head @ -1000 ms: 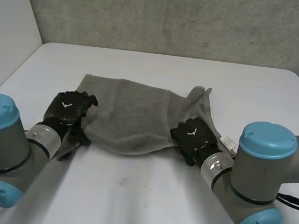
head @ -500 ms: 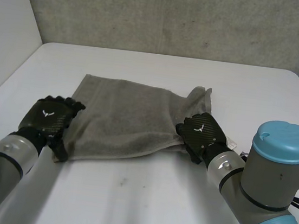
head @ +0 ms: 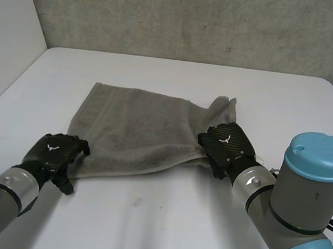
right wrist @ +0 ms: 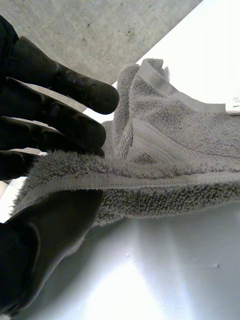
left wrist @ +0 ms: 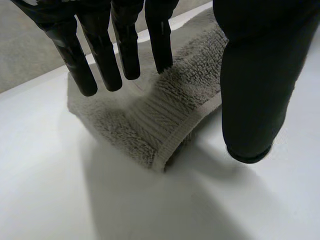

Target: Fold the towel.

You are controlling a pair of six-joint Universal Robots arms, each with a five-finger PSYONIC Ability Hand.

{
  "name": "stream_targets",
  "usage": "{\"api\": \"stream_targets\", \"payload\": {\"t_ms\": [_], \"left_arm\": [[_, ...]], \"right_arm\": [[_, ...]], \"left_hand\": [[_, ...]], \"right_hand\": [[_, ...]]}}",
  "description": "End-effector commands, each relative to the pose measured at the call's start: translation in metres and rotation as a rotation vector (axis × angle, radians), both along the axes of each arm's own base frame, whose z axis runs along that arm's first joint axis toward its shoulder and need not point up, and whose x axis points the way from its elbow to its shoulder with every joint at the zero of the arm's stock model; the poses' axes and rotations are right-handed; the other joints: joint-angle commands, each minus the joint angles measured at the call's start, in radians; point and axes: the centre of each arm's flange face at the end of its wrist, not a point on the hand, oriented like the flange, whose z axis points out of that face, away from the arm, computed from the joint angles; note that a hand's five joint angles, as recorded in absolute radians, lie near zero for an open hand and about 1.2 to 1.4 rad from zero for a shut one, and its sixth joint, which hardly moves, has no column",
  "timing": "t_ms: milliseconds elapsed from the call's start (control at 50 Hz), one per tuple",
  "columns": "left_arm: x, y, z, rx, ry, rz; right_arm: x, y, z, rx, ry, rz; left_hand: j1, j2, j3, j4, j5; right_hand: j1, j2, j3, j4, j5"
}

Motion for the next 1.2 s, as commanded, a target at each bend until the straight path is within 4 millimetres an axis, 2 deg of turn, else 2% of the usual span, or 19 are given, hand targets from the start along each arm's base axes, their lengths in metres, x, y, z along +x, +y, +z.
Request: {"api": "stream_targets", "payload": {"t_ms": [20,120,160,240,480,520,540,560,580,600,620,640,660,700,820,860,960,1080,1200], "left_arm": [[-0.002,-0.011,-0.013,0.008,0.0,-0.006],[-0.004,-0.025,-0.009,-0.042,0.013,0.001],[-0.004,-0.032,-0.004,-0.08,0.022,0.007],[-0.001,-0.046,0.007,-0.172,0.036,0.03],[0.001,-0.054,0.009,-0.238,0.032,0.045],[0.003,-0.054,0.009,-0.235,0.03,0.053],[0.006,-0.055,0.009,-0.231,0.03,0.061],[0.008,-0.055,0.009,-0.23,0.028,0.068],[0.008,-0.055,0.009,-0.23,0.028,0.068],[0.009,-0.055,0.008,-0.224,0.027,0.07],[0.009,-0.054,0.008,-0.224,0.027,0.07],[0.009,-0.054,0.008,-0.224,0.027,0.07],[0.009,-0.054,0.009,-0.226,0.027,0.071],[0.009,-0.053,0.011,-0.231,0.031,0.072],[0.014,-0.057,0.016,-0.248,0.035,0.091],[0.018,-0.059,0.018,-0.253,0.036,0.102],[0.026,-0.065,0.022,-0.266,0.035,0.13],[0.03,-0.069,0.032,-0.301,0.039,0.143],[0.039,-0.073,0.042,-0.331,0.041,0.17]], "right_arm": [[0.0,0.0,0.0,0.0,-0.002,-0.002],[-0.001,-0.002,0.004,-0.008,-0.007,-0.009],[-0.004,-0.004,0.005,-0.011,-0.01,-0.018],[-0.005,-0.007,0.008,-0.018,-0.014,-0.026],[-0.008,-0.012,0.009,-0.026,-0.012,-0.057],[-0.009,-0.013,0.009,-0.025,-0.011,-0.062],[-0.009,-0.013,0.007,-0.021,-0.006,-0.061],[-0.009,-0.013,0.007,-0.021,-0.006,-0.061],[-0.009,-0.014,0.006,-0.02,-0.005,-0.064],[-0.009,-0.014,0.006,-0.02,-0.005,-0.064],[-0.011,-0.016,0.005,-0.012,-0.002,-0.071],[-0.013,-0.019,0.003,0.003,0.002,-0.081],[-0.013,-0.019,0.003,0.004,0.002,-0.081],[-0.02,-0.025,-0.004,0.074,0.013,-0.118],[-0.039,-0.034,-0.007,0.221,0.014,-0.193],[-0.055,-0.042,-0.004,0.28,-0.014,-0.254],[-0.077,-0.051,0.001,0.319,-0.059,-0.316],[-0.105,-0.053,-0.005,0.387,-0.107,-0.33],[-0.108,-0.047,-0.013,0.442,-0.133,-0.293]], "left_hand": [[0.136,0.136,0.136,0.136,0.136],[0.485,0.485,0.484,0.484,0.484],[0.533,0.532,0.532,0.532,0.532],[0.548,0.547,0.547,0.547,0.547],[0.559,0.559,0.559,0.559,0.559],[0.648,0.647,0.647,0.647,0.647],[0.845,0.845,0.845,0.845,0.844],[0.908,0.907,0.907,0.907,0.907],[0.908,0.908,0.908,0.908,0.908],[0.908,0.908,0.908,0.908,0.908],[0.908,0.908,0.908,0.908,0.908],[0.908,0.908,0.908,0.908,0.908],[0.908,0.908,0.908,0.908,0.908],[0.908,0.908,0.908,0.908,0.908],[0.908,0.908,0.908,0.908,0.908],[0.908,0.908,0.908,0.908,0.908],[0.908,0.908,0.908,0.908,0.908],[0.908,0.908,0.908,0.908,0.908],[0.908,0.908,0.908,0.908,0.908]], "right_hand": [[0.078,0.065,0.057,0.06,0.065],[0.078,0.065,0.057,0.06,0.065],[0.078,0.065,0.057,0.06,0.065],[0.078,0.065,0.057,0.06,0.065],[0.078,0.065,0.057,0.06,0.065],[0.068,0.054,0.046,0.05,0.055],[-0.223,-0.237,-0.245,-0.241,-0.236],[-0.226,-0.24,-0.247,-0.244,-0.239],[-0.519,-0.533,-0.541,-0.537,-0.532],[-0.522,-0.536,-0.544,-0.54,-0.535],[-0.7,-0.713,-0.721,-0.718,-0.713],[-0.771,-0.785,-0.793,-0.789,-0.784],[-0.772,-0.786,-0.794,-0.79,-0.785],[-0.851,-0.865,-0.873,-0.869,-0.864],[-0.845,-0.859,-0.867,-0.863,-0.858],[-0.839,-0.853,-0.861,-0.857,-0.852],[-0.831,-0.845,-0.852,-0.849,-0.844],[-0.813,-0.827,-0.835,-0.831,-0.826],[-0.813,-0.827,-0.835,-0.831,-0.826]]}}
